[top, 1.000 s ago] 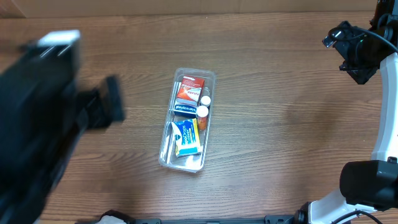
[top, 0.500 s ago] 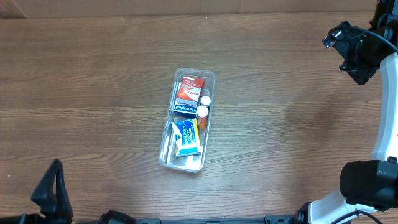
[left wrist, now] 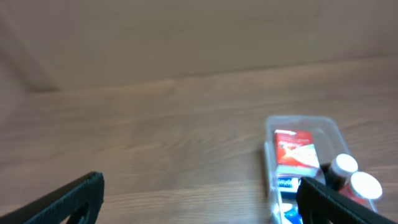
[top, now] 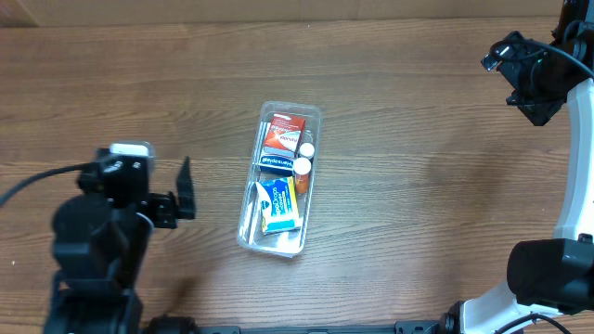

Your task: Pack container

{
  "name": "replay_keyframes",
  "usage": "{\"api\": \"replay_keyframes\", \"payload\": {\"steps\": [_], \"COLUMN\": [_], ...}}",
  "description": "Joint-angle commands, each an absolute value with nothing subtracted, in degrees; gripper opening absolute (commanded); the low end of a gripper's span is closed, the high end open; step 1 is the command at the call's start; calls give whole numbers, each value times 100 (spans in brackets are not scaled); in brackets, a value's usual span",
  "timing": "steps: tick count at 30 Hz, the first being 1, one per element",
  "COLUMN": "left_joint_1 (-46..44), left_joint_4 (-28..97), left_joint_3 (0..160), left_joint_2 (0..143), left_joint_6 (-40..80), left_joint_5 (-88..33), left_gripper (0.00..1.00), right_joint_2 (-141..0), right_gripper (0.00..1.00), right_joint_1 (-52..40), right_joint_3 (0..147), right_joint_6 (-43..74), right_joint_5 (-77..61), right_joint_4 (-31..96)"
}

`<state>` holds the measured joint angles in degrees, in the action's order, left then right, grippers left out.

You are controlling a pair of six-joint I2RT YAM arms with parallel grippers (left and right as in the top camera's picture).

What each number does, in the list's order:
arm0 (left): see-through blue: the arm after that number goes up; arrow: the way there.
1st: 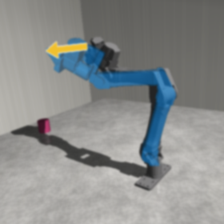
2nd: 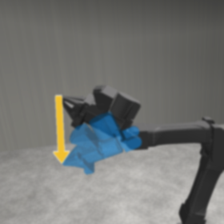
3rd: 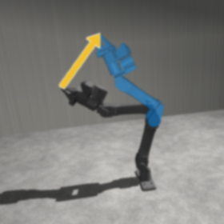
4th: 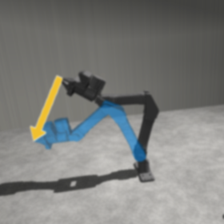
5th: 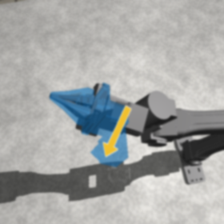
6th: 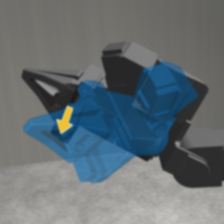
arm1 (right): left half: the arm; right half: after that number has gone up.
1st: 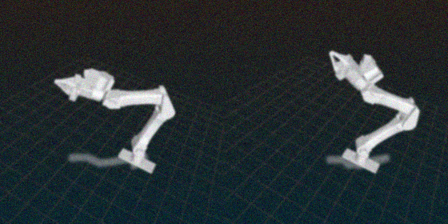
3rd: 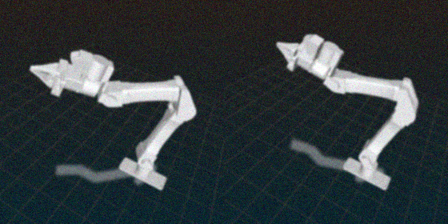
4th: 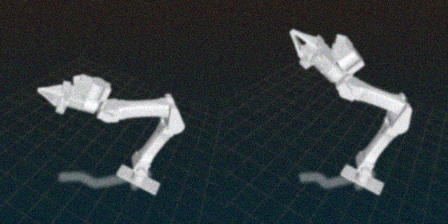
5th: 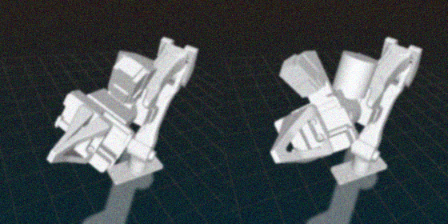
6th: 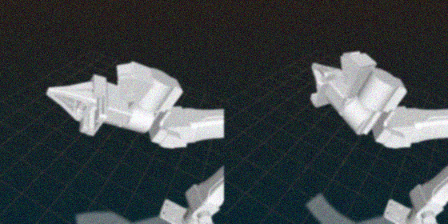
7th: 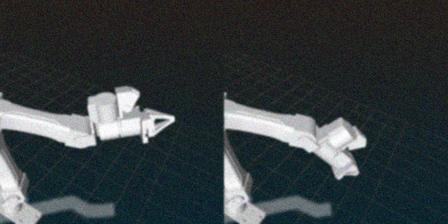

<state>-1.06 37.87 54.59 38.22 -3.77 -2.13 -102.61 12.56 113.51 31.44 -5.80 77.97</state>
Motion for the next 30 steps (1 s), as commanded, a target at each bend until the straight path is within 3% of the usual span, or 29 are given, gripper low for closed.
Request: {"api": "replay_keyframes", "payload": {"steps": [1, 10, 20, 30], "left_joint_1": [-67, -16, 71, 73], "left_joint_4": [2882, 2456, 1632, 1680], "left_joint_3": [4104, 1938, 510, 519], "left_joint_2": [3175, 790, 36, 113], "left_joint_6": [-578, -388, -296, -301], "left_joint_5": [-906, -860, -908, -862], "left_gripper": [100, 100, 100, 100], "right_joint_2": [-10204, -10204, -10202, -10202], "right_gripper": [100, 100, 100, 100], "right_joint_1": [1260, 1260, 1260, 1260], "right_joint_3": [11439, 11439, 11439, 11439], "right_joint_6": [3105, 3105, 3105, 3105], "right_joint_5": [-611, -611, -613, -611], "right_joint_4": [7771, 7771, 7771, 7771]}}
